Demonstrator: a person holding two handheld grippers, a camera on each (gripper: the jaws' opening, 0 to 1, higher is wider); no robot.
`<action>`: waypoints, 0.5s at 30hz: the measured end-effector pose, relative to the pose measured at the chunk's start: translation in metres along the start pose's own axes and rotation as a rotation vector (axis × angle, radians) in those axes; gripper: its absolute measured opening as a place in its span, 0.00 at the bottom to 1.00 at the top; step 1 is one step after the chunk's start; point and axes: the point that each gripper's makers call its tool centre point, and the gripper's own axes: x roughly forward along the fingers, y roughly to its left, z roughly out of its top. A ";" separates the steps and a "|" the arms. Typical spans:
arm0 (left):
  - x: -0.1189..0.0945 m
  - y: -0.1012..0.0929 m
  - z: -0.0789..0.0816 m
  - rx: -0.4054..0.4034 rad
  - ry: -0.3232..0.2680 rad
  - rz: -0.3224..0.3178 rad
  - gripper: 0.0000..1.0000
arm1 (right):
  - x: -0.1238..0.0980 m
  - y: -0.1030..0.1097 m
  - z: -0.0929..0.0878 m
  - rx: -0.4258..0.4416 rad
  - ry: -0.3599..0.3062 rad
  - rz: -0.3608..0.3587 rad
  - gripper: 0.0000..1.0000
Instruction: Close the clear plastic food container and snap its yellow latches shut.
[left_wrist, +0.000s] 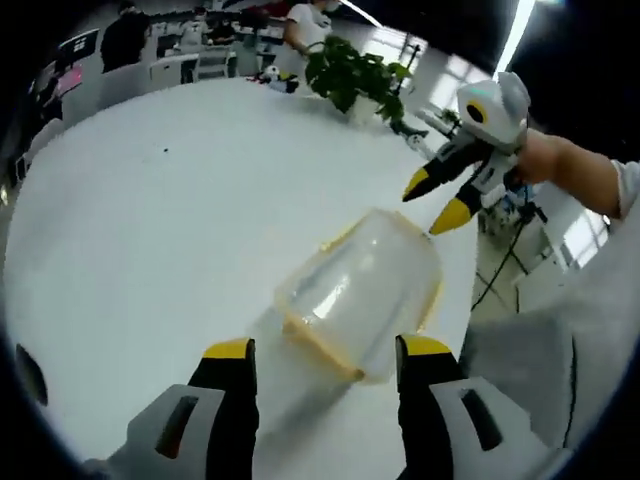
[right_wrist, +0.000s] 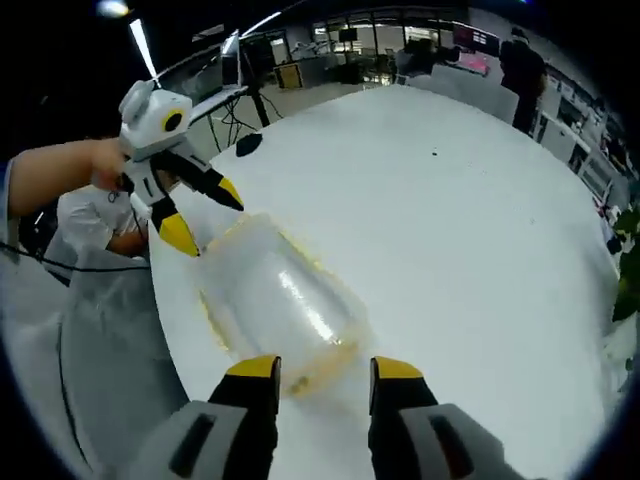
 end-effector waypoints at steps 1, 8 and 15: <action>0.001 -0.002 0.000 -0.037 -0.010 -0.008 0.62 | 0.001 -0.001 0.000 0.035 -0.007 -0.002 0.37; 0.009 -0.004 -0.007 -0.120 -0.005 0.039 0.50 | 0.008 0.000 -0.002 0.140 -0.019 -0.010 0.35; 0.017 -0.006 -0.005 -0.163 -0.007 0.069 0.42 | 0.019 0.005 -0.003 0.153 -0.012 -0.002 0.33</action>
